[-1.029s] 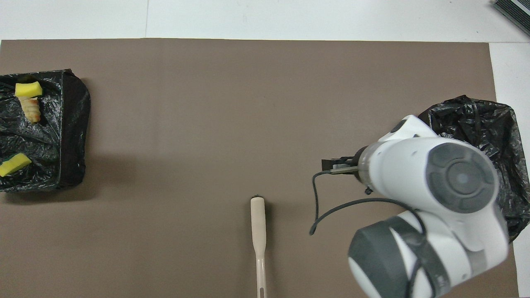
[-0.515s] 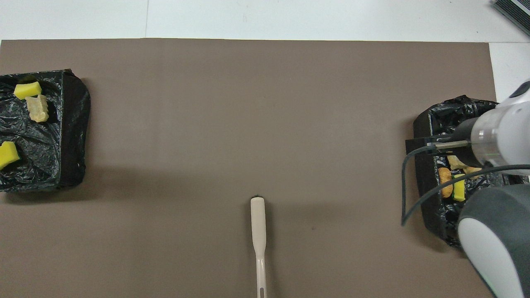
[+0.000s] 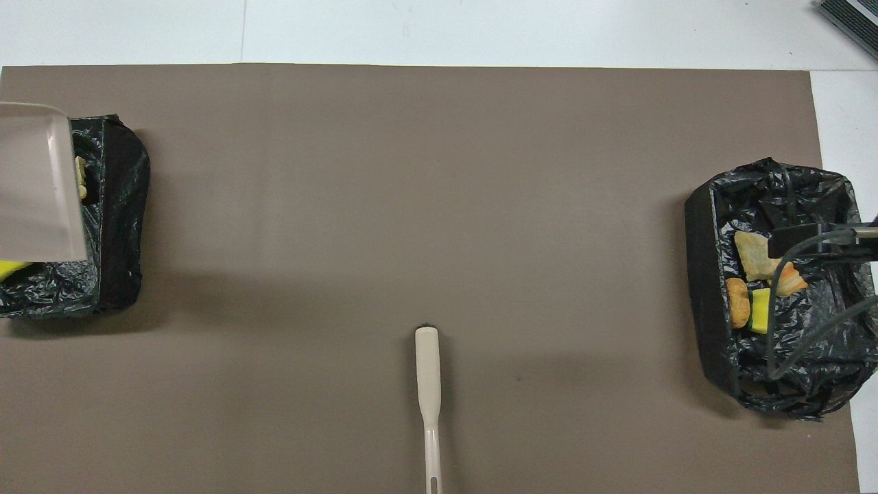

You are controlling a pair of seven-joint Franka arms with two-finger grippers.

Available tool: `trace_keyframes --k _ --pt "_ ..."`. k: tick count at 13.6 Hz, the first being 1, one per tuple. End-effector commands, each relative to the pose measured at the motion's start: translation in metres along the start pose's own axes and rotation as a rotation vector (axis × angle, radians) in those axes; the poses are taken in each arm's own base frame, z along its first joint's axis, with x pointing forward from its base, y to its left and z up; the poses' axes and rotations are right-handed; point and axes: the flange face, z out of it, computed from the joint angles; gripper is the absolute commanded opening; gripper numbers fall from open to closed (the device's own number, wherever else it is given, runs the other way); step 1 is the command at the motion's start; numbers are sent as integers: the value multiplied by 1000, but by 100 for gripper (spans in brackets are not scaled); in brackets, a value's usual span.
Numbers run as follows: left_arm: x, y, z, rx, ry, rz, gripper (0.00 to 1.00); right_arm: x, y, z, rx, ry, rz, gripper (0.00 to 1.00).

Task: Sweep and dump trash in bin
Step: 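Bring the empty dustpan back and lower it onto the table with the left gripper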

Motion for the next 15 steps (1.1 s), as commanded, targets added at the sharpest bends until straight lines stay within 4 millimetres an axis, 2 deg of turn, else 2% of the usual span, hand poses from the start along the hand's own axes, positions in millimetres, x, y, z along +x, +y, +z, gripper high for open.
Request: trace_keyframes --k 1,2,5,9,13,15 --pt "37 33 -18 -41 81 -150 0 4 5 9 7 -39 -6 100" --pt "50 44 -20 -67 127 -202 0 6 12 12 10 -39 9 100" --pt "119 72 -47 -141 192 -402 0 -2 19 13 7 -72 20 100" --pt "200 94 -73 -242 290 -621 0 -2 8 11 6 -64 -4 100" --pt "311 115 -88 -351 368 -836 0 -2 9 11 6 -64 -1 100" --pt "348 120 -97 -413 444 -941 0 -3 18 13 -16 -81 12 100"
